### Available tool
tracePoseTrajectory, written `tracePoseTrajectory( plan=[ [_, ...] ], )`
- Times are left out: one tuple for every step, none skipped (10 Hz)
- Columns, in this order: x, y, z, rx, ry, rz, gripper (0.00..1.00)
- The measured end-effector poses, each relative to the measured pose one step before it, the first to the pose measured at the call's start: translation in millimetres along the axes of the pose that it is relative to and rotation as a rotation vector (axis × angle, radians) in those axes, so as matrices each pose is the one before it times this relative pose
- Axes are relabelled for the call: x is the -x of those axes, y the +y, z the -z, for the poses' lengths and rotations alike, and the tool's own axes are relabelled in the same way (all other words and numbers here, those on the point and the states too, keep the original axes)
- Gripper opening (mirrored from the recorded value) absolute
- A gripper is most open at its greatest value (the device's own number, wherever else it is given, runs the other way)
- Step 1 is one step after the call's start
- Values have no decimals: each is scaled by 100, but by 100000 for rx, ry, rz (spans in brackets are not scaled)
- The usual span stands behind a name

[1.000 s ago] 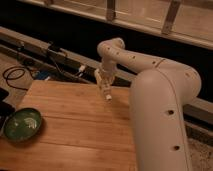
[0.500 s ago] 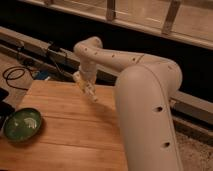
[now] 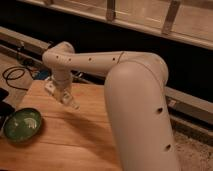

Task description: Place the bottle in the ceramic bowl

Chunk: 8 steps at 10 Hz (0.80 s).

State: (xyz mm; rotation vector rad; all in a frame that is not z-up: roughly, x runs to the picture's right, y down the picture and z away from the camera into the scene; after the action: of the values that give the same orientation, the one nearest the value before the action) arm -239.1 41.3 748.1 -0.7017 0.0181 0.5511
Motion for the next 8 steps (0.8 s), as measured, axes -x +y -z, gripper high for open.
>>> tracePoseTrajectory(
  plan=[
    [433,1583,104,921,-152,3331,0],
    [-37,31,-18,-388,160,554,0],
    [-215,-249,6,-127,151,-471,0],
    [6,8,20,46,-22,-39,0],
    [184,227,-43,177,-111,384,0],
    [-74,-73,-15,-37,105,-127,0],
    [-91,-187,34,-76,-51,-301,0],
    [140,93,-25,7,195,735,0]
  ],
)
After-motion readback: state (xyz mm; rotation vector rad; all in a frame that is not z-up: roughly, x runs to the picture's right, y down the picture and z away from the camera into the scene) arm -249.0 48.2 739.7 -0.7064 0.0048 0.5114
